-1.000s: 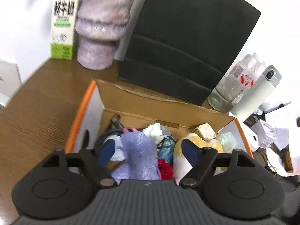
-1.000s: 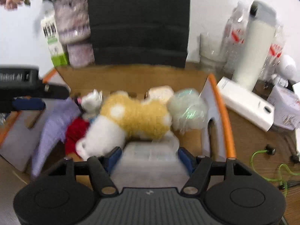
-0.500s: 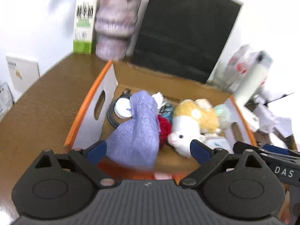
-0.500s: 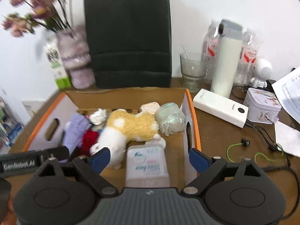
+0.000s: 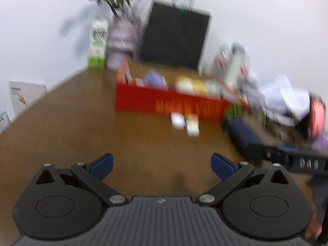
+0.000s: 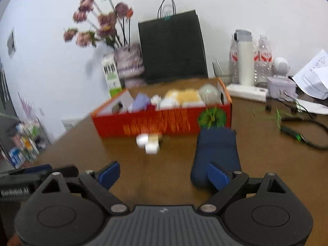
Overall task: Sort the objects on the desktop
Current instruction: 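Move both tools back over the table items, then grasp the small white item with the left tool while the right grasps the blue case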
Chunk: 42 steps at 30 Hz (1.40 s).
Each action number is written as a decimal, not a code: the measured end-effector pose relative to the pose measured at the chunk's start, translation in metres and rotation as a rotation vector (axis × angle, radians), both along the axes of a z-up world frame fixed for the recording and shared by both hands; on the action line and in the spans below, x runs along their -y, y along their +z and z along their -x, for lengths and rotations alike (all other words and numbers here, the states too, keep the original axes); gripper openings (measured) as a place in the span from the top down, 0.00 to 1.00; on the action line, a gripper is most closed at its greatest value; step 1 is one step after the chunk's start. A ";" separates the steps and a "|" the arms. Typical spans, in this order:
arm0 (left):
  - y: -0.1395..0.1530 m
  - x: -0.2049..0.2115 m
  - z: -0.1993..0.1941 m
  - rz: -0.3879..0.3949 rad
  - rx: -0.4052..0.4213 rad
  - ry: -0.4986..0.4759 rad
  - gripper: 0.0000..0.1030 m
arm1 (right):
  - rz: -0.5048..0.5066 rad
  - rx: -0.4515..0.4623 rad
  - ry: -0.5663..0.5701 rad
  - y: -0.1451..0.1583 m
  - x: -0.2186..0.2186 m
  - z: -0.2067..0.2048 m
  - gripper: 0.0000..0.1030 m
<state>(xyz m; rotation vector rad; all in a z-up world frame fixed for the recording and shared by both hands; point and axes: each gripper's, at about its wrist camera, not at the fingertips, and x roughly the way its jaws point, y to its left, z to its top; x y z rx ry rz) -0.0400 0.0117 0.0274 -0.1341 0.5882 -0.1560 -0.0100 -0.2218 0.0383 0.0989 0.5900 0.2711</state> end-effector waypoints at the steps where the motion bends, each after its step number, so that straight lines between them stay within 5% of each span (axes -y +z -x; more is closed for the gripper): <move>1: -0.005 0.002 0.003 -0.016 -0.017 -0.010 0.00 | 0.020 -0.005 0.013 -0.004 -0.002 0.006 0.11; 11: -0.023 0.010 0.030 -0.042 -0.048 -0.038 0.00 | 0.118 0.031 0.016 -0.020 0.002 0.060 0.11; 23: -0.019 0.022 0.022 -0.052 -0.047 -0.081 0.02 | 0.085 0.023 -0.042 -0.011 0.019 0.034 0.11; 32: -0.004 0.060 -0.061 -0.096 0.039 -0.179 0.24 | 0.098 -0.017 -0.131 -0.010 0.032 -0.052 0.14; 36: -0.013 0.072 -0.113 -0.087 -0.023 -0.149 0.45 | 0.113 -0.040 -0.141 -0.014 0.033 -0.083 0.18; 42: -0.029 0.076 -0.154 -0.036 -0.062 -0.109 0.51 | 0.128 -0.066 -0.129 -0.020 0.032 -0.101 0.22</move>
